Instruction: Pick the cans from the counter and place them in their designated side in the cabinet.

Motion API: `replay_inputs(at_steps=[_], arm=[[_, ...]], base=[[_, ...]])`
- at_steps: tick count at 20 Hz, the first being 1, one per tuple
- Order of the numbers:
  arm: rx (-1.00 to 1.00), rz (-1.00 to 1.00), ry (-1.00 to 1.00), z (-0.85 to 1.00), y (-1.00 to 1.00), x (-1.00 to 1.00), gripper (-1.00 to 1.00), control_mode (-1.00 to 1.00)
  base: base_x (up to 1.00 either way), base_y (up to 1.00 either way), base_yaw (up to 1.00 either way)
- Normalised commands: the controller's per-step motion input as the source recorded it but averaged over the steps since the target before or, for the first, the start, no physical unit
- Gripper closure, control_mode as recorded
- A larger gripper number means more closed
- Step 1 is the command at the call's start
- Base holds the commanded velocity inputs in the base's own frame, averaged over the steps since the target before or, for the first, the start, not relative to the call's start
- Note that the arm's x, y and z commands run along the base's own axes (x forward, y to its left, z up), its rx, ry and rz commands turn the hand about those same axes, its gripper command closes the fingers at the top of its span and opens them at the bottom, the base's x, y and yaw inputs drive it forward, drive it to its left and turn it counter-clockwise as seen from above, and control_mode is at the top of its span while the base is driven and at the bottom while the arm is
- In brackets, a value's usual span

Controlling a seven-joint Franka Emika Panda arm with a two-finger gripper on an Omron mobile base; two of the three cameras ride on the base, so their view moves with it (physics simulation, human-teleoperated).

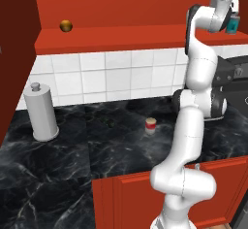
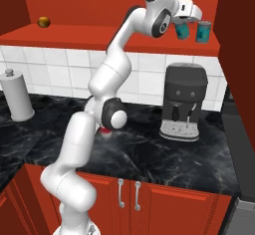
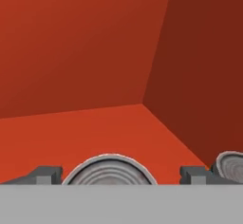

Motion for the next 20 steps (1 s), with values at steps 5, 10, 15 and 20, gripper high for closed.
replay_inputs(at_steps=[5,10,15,20], arm=[[0.00,0.00,-0.05,0.15,-0.01,0.06,-1.00,-1.00],[0.00,0.01,-0.10,0.21,-0.03,0.00,-1.00,-1.00],[0.00,0.01,-0.10,0.23,0.00,0.00,-1.00,-1.00],[0.00,0.01,-0.07,0.37,0.00,0.00,-1.00,-1.00]], base=[[0.00,0.00,0.00],[0.00,0.00,0.00],[0.00,0.00,0.00],[0.00,0.00,0.00]])
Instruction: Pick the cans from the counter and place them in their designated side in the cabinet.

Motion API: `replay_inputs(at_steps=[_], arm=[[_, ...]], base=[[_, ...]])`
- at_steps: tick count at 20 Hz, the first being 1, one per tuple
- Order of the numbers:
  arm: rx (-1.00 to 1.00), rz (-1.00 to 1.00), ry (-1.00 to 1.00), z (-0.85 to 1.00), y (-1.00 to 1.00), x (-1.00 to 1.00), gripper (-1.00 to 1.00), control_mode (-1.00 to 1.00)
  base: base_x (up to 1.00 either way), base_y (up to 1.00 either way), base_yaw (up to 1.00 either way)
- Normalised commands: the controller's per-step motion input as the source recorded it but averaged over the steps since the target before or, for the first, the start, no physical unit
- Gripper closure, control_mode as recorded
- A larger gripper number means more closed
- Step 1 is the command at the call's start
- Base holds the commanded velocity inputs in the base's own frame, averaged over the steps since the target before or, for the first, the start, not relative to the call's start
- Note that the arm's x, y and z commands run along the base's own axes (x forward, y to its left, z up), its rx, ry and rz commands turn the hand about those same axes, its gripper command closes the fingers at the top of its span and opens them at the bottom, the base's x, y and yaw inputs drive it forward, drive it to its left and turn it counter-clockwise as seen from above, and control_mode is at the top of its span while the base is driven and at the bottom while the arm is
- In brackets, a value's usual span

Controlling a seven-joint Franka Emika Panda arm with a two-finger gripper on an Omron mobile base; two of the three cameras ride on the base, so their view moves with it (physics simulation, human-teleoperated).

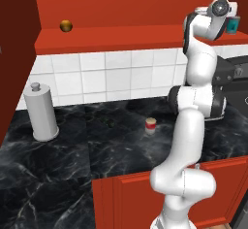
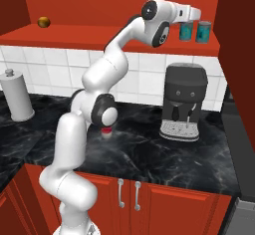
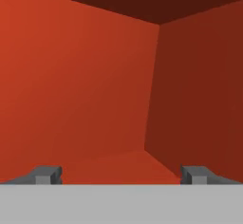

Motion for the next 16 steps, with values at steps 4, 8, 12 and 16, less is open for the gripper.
replay_inputs(at_steps=[4,8,12,16], arm=[[0.00,0.01,-0.01,0.44,0.00,0.00,-1.00,-1.00],[0.00,0.01,0.00,0.43,0.00,0.00,-1.00,-1.00],[0.00,0.03,-0.06,0.36,0.00,-0.09,-1.00,-1.00],[0.00,0.03,-0.09,0.39,0.01,-0.17,-1.00,-1.00]], base=[[0.00,0.00,0.00],[0.00,0.00,0.00],[0.00,0.00,0.00],[0.00,0.00,0.00]])
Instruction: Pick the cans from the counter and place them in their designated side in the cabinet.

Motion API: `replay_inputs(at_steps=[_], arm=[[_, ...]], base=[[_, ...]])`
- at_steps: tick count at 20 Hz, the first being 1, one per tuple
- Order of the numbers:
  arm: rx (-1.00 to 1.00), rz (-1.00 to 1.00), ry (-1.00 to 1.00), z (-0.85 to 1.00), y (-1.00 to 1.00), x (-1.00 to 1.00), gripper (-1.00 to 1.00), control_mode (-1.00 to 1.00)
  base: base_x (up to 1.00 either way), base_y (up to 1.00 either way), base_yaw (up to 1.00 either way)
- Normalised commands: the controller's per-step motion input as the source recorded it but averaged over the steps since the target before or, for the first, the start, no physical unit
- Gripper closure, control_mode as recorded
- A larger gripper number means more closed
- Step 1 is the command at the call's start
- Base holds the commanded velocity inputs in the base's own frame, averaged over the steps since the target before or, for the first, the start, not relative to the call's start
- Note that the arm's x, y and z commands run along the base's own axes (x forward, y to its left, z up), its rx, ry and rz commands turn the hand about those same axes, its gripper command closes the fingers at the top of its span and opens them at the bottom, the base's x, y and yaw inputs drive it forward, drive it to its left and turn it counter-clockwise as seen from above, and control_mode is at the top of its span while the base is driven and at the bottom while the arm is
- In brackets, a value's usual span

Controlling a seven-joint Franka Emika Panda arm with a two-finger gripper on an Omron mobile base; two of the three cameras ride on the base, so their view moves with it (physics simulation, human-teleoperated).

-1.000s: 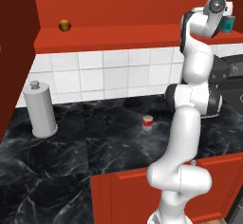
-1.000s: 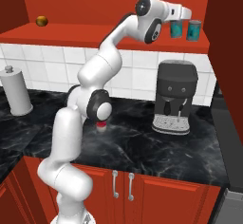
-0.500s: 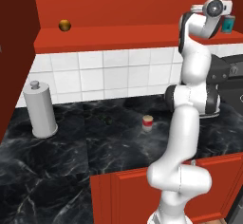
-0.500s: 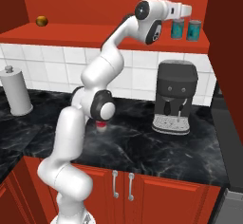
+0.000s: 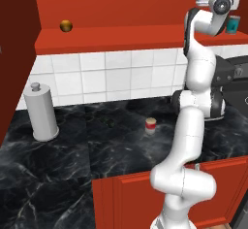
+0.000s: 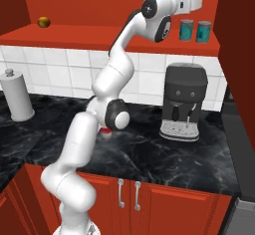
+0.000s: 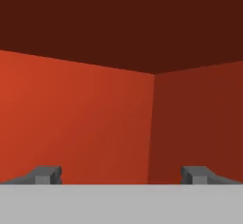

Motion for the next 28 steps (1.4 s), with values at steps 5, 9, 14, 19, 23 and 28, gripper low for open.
replay_inputs(at_steps=[5,9,14,19,23,28], arm=[[0.00,0.03,-0.06,0.33,0.03,-0.18,-1.00,-1.00],[0.00,0.02,-0.01,0.19,0.12,-0.20,-1.00,-1.00],[0.00,0.02,0.00,0.15,0.20,-0.21,-1.00,-1.00],[0.00,0.02,0.00,0.04,0.28,-0.29,-1.00,-1.00],[0.00,0.02,0.00,0.00,0.34,-0.38,-1.00,-1.00],[0.00,0.02,0.00,-0.11,0.38,-0.54,-1.00,-1.00]], base=[[0.00,0.00,0.00],[0.00,0.00,0.00],[0.00,0.00,0.00],[0.00,0.00,0.00],[0.00,0.00,0.00],[0.00,0.00,0.00]])
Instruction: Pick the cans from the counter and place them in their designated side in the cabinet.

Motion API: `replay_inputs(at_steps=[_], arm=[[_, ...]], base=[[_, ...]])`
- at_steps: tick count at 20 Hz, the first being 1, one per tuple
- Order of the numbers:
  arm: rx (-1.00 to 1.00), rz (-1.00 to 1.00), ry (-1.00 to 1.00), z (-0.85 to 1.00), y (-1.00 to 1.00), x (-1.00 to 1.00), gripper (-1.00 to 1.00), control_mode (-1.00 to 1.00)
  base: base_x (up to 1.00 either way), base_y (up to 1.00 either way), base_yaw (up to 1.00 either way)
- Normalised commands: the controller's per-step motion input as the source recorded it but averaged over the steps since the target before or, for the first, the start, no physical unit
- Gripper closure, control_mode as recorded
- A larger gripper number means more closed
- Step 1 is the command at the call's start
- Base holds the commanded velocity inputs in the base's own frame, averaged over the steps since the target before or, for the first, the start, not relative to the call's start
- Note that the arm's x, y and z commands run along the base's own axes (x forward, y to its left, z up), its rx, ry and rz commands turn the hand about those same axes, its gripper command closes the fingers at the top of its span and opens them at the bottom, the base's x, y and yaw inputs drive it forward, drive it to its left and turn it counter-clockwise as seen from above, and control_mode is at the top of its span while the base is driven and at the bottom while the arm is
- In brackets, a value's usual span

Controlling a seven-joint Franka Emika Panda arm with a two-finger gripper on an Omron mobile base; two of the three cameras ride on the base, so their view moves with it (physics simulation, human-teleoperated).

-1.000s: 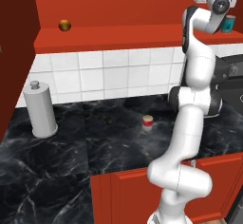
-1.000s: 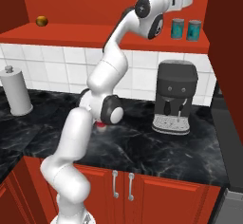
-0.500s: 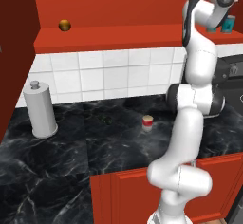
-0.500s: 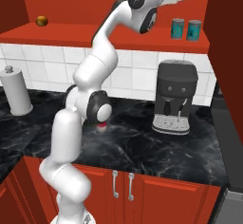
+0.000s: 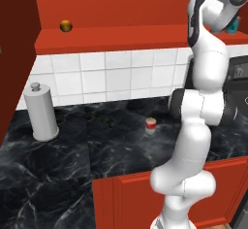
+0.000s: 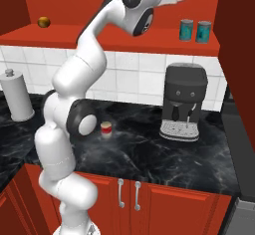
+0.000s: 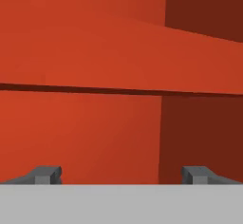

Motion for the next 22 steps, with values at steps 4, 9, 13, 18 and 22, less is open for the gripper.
replay_inputs(at_steps=[4,9,13,18,22], arm=[[0.00,0.02,-0.01,-0.16,0.39,-0.61,-1.00,-1.00],[0.00,0.02,0.00,-0.09,0.44,-0.57,-1.00,-1.00],[-0.01,0.02,0.00,0.00,0.44,-0.53,-1.00,-1.00],[-0.01,0.01,0.01,0.00,0.33,-0.56,-1.00,-1.00],[0.01,0.00,0.06,0.00,0.25,-0.62,-1.00,-1.00]], base=[[0.00,0.00,0.00],[0.00,0.00,0.00],[0.00,0.00,0.00],[0.00,0.00,0.00],[0.00,0.00,0.00]])
